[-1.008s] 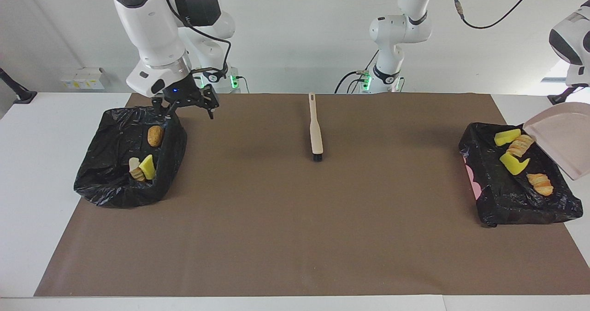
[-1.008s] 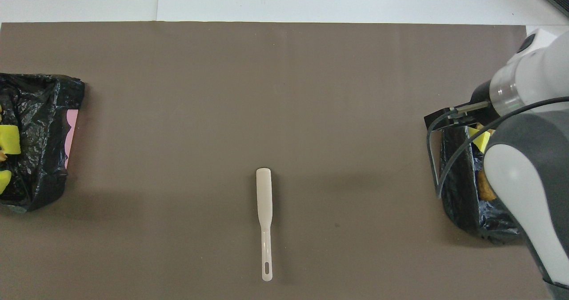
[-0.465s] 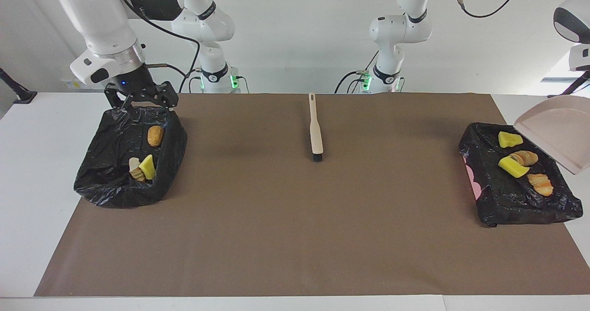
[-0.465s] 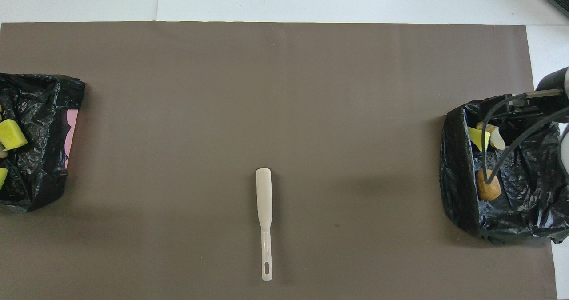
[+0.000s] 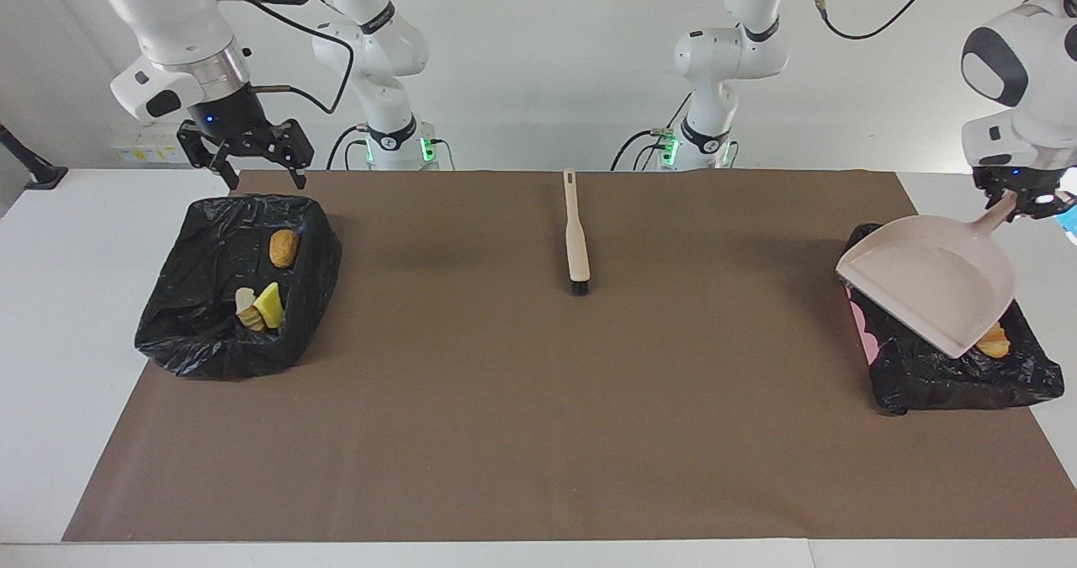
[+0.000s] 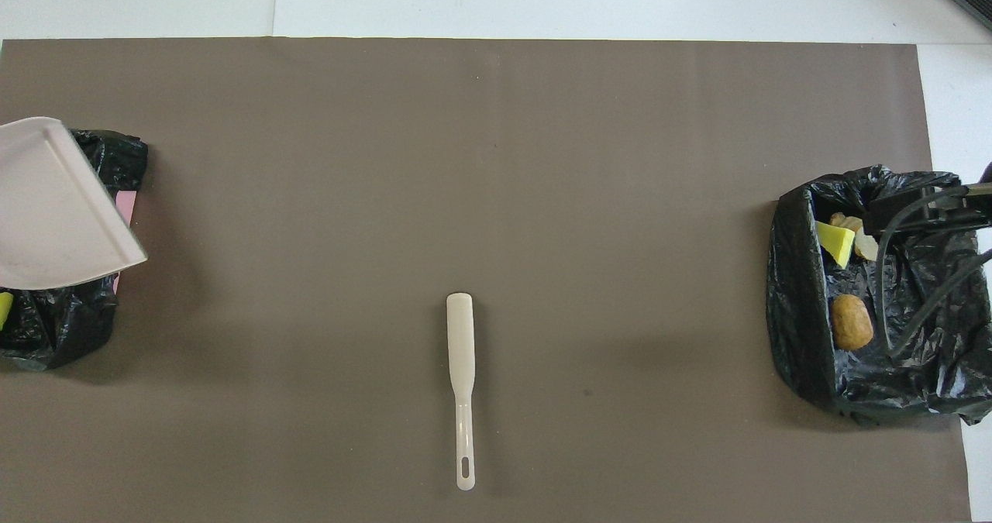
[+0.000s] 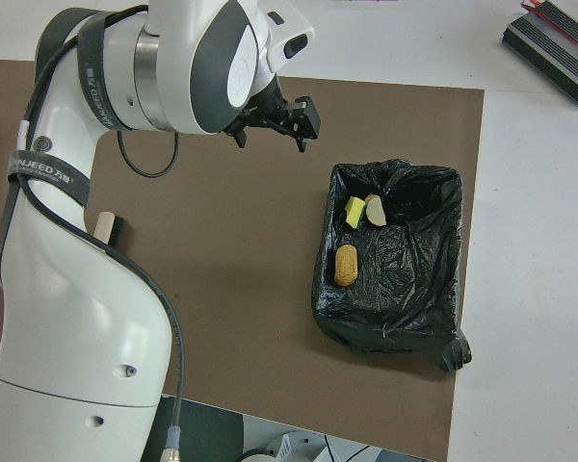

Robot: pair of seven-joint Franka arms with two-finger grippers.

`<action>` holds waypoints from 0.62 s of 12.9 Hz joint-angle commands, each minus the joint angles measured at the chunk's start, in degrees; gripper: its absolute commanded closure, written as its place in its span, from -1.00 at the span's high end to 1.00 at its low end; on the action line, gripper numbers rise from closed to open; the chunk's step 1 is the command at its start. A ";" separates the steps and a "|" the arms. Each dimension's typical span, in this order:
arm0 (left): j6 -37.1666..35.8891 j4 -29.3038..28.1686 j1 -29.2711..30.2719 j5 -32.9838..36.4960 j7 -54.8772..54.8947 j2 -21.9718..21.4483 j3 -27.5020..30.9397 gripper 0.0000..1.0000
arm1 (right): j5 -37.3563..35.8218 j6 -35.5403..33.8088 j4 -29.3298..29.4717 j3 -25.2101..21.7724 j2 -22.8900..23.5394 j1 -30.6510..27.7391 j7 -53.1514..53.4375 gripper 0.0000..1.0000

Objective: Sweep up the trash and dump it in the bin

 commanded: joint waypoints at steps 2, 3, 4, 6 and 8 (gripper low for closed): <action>-0.90 -3.29 -0.68 -6.95 -17.43 -1.02 -7.30 -1.00 | 2.17 0.04 -1.64 0.31 -1.16 -0.74 -1.14 1.00; -0.73 -3.37 -0.86 -8.52 -23.05 -0.75 -9.59 -1.00 | 2.08 0.04 -1.47 0.22 -1.16 -0.74 -0.97 1.00; -0.64 -3.46 -1.03 -11.50 -29.11 -0.31 -11.88 -1.00 | 1.90 0.04 -1.47 0.22 -1.07 -0.74 -0.71 1.00; 0.41 -3.02 -1.21 -14.51 -41.24 1.70 -17.14 -1.00 | 1.90 0.04 -1.47 0.31 -1.07 -0.66 -0.70 1.00; 4.18 -1.10 -1.21 -15.65 -54.95 5.65 -24.17 -1.00 | 1.90 0.04 -1.38 0.31 -1.07 -0.31 -0.70 1.00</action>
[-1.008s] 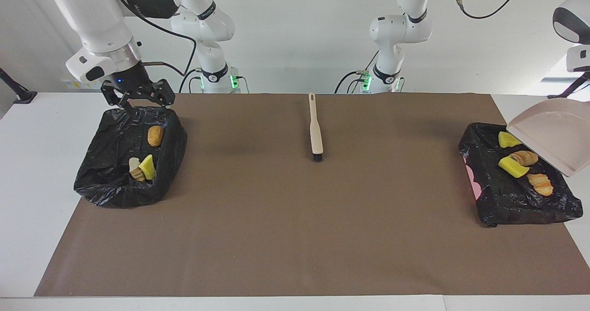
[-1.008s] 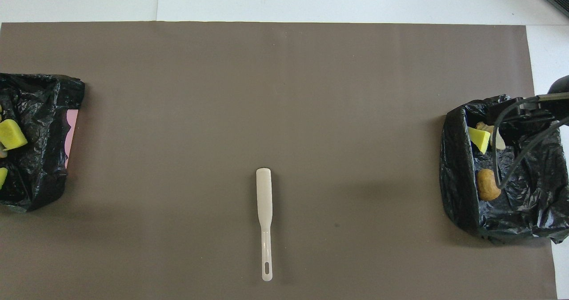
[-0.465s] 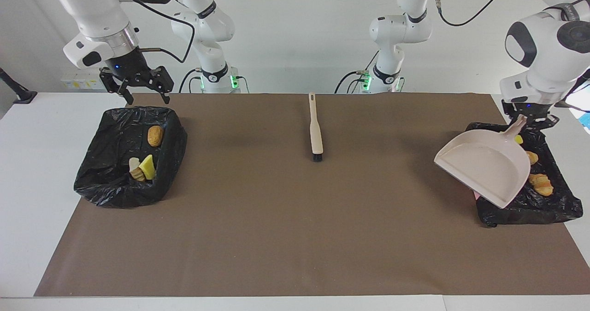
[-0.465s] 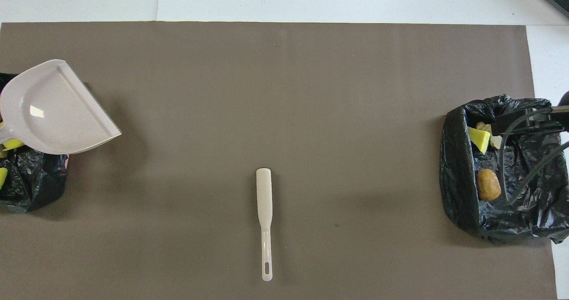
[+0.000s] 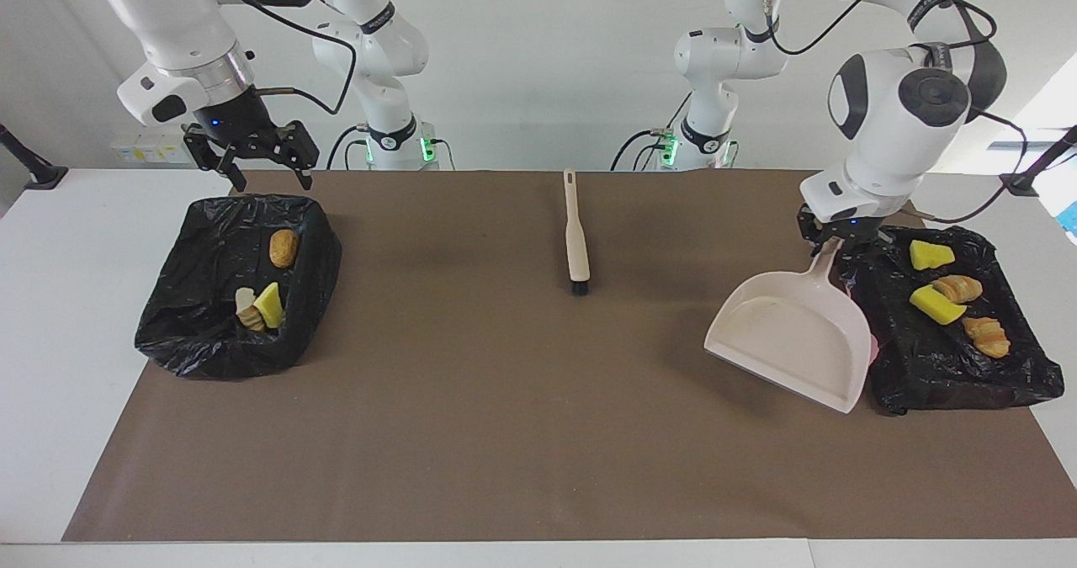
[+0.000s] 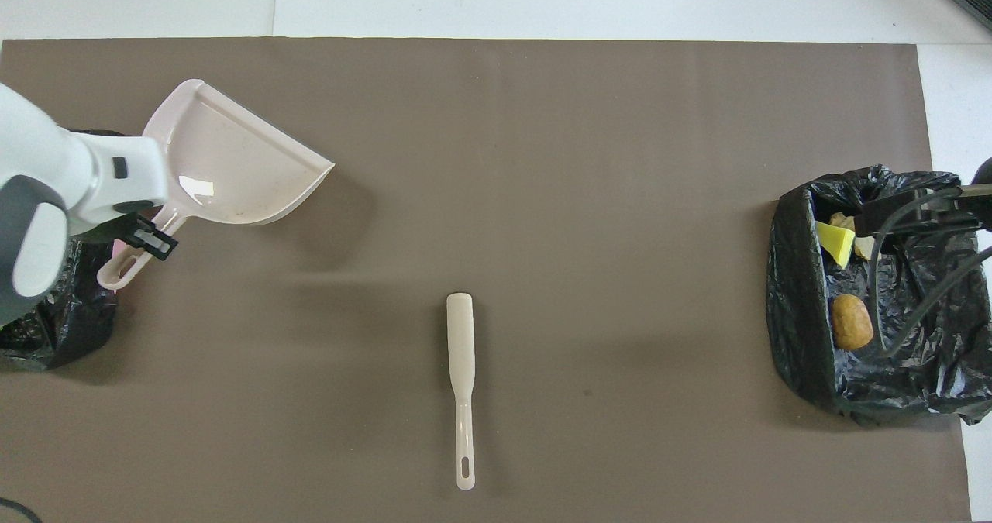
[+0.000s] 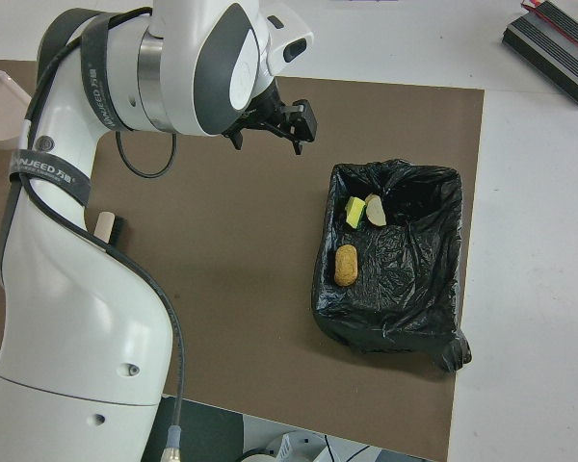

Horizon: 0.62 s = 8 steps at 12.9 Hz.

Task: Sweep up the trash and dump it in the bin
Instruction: 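Bring the empty dustpan back with the left gripper beside the brush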

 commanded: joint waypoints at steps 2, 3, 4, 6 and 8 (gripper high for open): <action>6.18 3.61 -0.49 -2.08 -22.39 6.99 -8.74 -1.00 | 0.90 0.04 -1.07 0.28 -1.07 -0.34 -0.70 1.00; 7.59 4.67 -0.58 -2.43 -26.63 8.66 -10.94 -1.00 | 0.90 0.04 -1.07 0.28 -1.07 -0.34 -0.62 1.00; 7.61 5.98 -0.76 -2.34 -30.67 10.59 -12.97 -1.00 | 0.90 0.04 -1.07 0.28 -1.07 -0.34 -0.70 1.00; 7.87 10.72 -2.07 -1.64 -38.59 15.42 -15.18 -1.00 | 0.90 0.04 -1.07 0.28 -1.07 -0.25 -0.62 1.00; 8.66 14.42 -4.88 -1.46 -42.83 18.34 -15.18 -1.00 | 0.90 0.12 -1.07 0.28 -1.07 -0.34 -0.62 1.00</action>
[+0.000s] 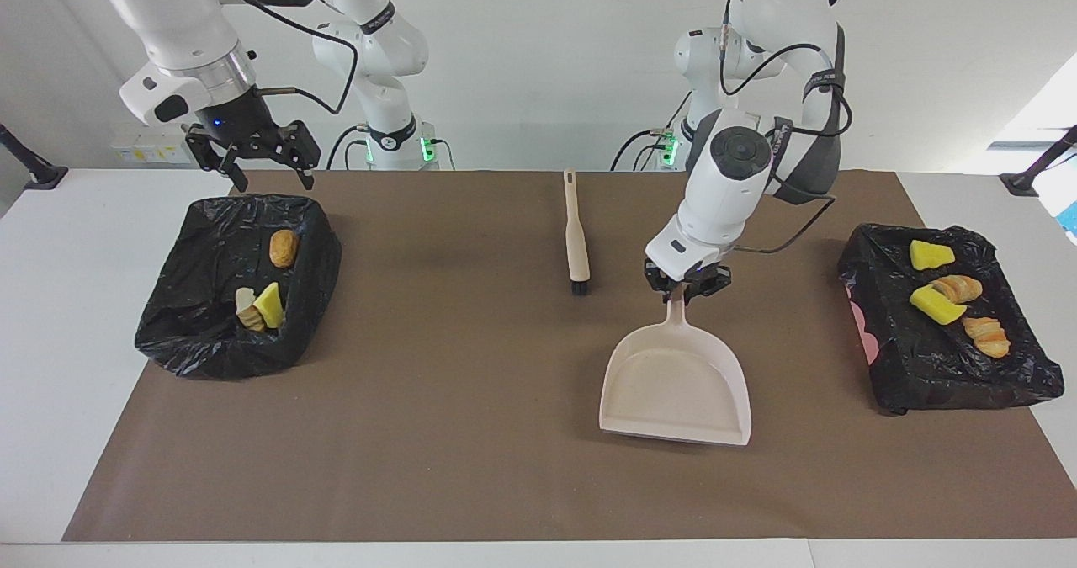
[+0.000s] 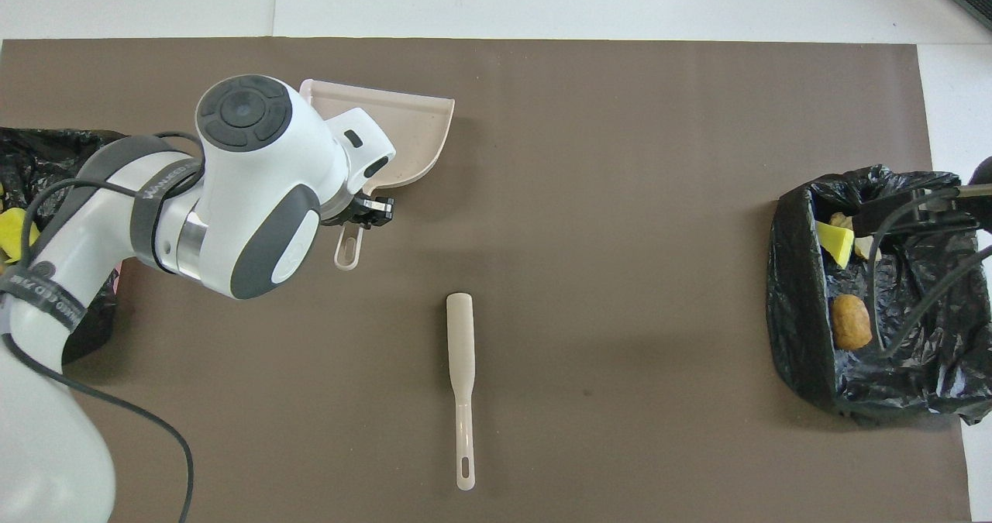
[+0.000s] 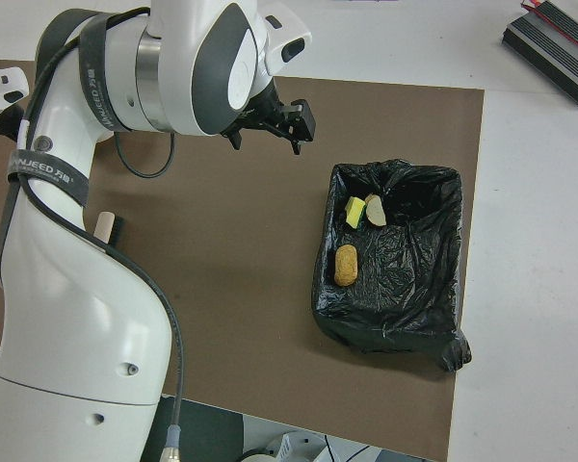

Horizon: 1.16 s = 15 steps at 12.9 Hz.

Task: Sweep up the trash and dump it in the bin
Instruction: 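Bring the empty dustpan back with the left gripper beside the brush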

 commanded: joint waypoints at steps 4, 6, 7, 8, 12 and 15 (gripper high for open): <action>2.00 9.82 -5.39 -0.12 -7.71 8.24 0.55 -1.00 | 0.89 0.04 -1.07 0.17 -1.07 -0.28 -0.62 1.00; 2.08 12.22 -7.32 1.10 -10.86 10.97 0.55 -1.00 | 0.89 0.04 -1.07 0.17 -1.07 -0.36 -0.62 1.00; 1.91 15.36 -8.82 3.98 -13.76 13.77 0.55 -1.00 | 0.89 0.04 -1.07 0.17 -1.07 -0.54 -0.62 1.00; 1.04 17.74 -9.18 5.58 -15.70 15.80 0.46 -1.00 | 0.89 -0.05 -1.07 0.17 -1.07 -0.63 -0.62 1.00; 2.96 17.94 -11.12 5.86 -15.64 18.55 0.02 -1.00 | 0.89 -0.23 -1.16 0.17 -1.07 -0.63 -0.62 1.00; 3.14 17.85 -11.03 5.86 -15.28 18.46 -0.07 -1.00 | 0.89 -0.67 -1.16 0.08 -1.15 -0.71 -0.62 1.00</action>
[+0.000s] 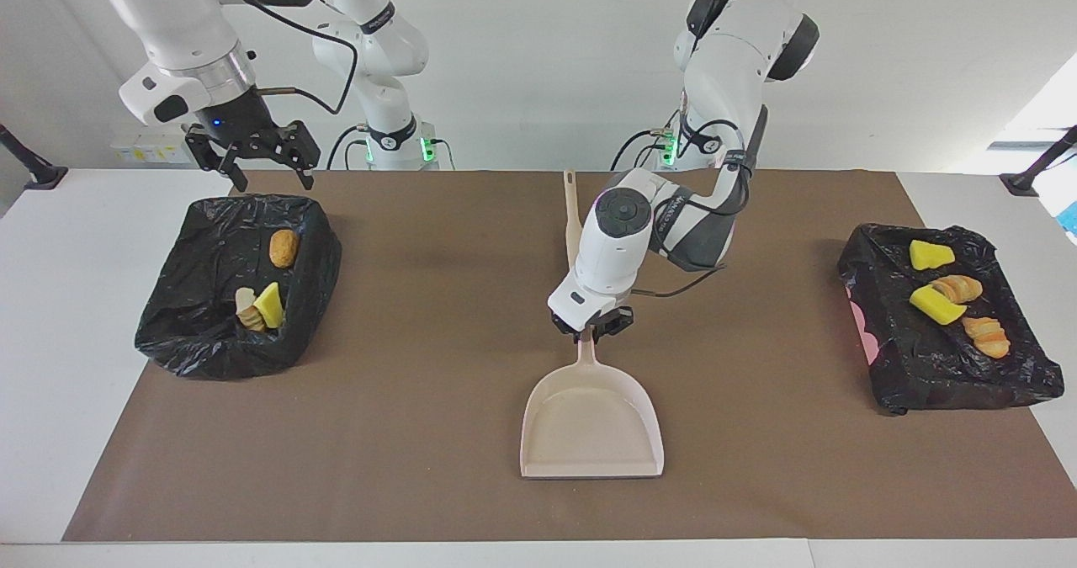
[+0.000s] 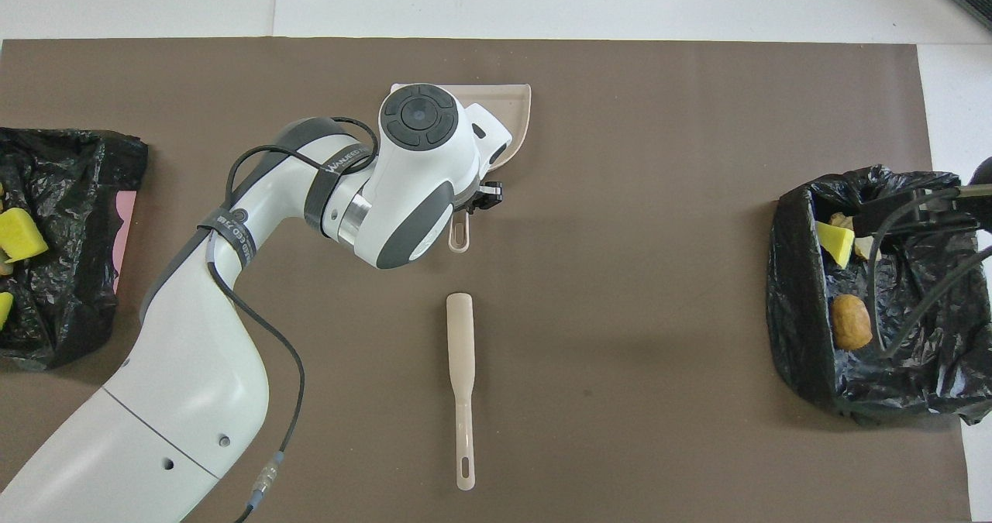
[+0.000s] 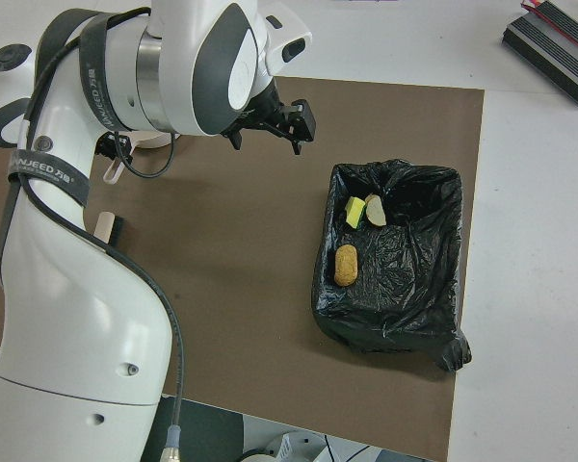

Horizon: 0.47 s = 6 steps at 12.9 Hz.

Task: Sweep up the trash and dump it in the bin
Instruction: 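Bring the empty dustpan back with the left gripper beside the brush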

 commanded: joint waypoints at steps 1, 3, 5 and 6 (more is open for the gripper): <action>0.01 1.79 -0.54 1.03 -0.48 0.81 0.10 -0.56 | 0.89 -0.59 -1.16 0.11 -1.15 -0.67 -0.62 1.00; 0.09 1.61 -0.45 1.21 -0.39 0.11 0.10 0.40 | 0.89 -0.85 -1.16 0.11 -1.15 -0.67 -0.62 1.00; -0.08 0.39 -0.18 1.39 -0.31 -1.99 0.10 0.81 | 0.89 -0.94 -1.16 0.11 -1.15 -0.67 -0.62 1.00; -0.34 -1.53 -0.18 1.30 -0.13 -4.44 0.62 1.00 | 0.89 -1.03 -1.16 0.11 -1.15 -0.67 -0.62 1.00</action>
